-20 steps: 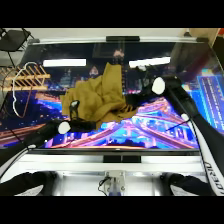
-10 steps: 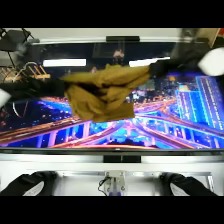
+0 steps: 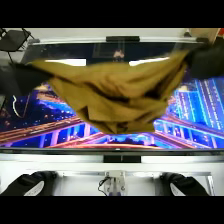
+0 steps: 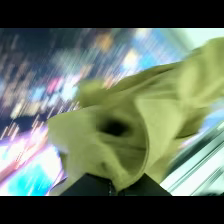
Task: Fold the shirts.
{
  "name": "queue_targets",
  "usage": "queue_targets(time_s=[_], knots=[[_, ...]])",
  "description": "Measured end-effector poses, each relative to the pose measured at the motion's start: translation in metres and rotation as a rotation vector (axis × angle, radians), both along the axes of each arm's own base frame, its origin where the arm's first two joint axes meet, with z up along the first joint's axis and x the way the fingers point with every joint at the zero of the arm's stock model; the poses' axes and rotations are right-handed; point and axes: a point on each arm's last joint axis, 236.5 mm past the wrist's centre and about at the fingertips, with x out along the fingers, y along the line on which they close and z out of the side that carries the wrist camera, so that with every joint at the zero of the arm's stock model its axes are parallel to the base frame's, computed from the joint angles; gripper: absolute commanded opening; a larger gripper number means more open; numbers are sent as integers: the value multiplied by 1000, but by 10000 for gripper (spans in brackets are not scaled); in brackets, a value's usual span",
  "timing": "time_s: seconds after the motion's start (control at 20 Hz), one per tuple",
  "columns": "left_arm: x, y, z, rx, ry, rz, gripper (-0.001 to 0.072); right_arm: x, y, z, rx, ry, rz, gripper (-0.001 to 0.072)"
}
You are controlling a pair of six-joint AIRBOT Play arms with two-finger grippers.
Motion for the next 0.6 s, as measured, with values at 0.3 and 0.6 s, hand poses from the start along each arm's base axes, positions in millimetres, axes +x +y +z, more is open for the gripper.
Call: queue_targets(time_s=[0.3,0.6], knots=[[49,5,-148,104,281,89,54,6,10,-153,40,378,-82,58],[143,-31,-205,-85,328,176,54,27,42,-267,185,589,-145,58]])
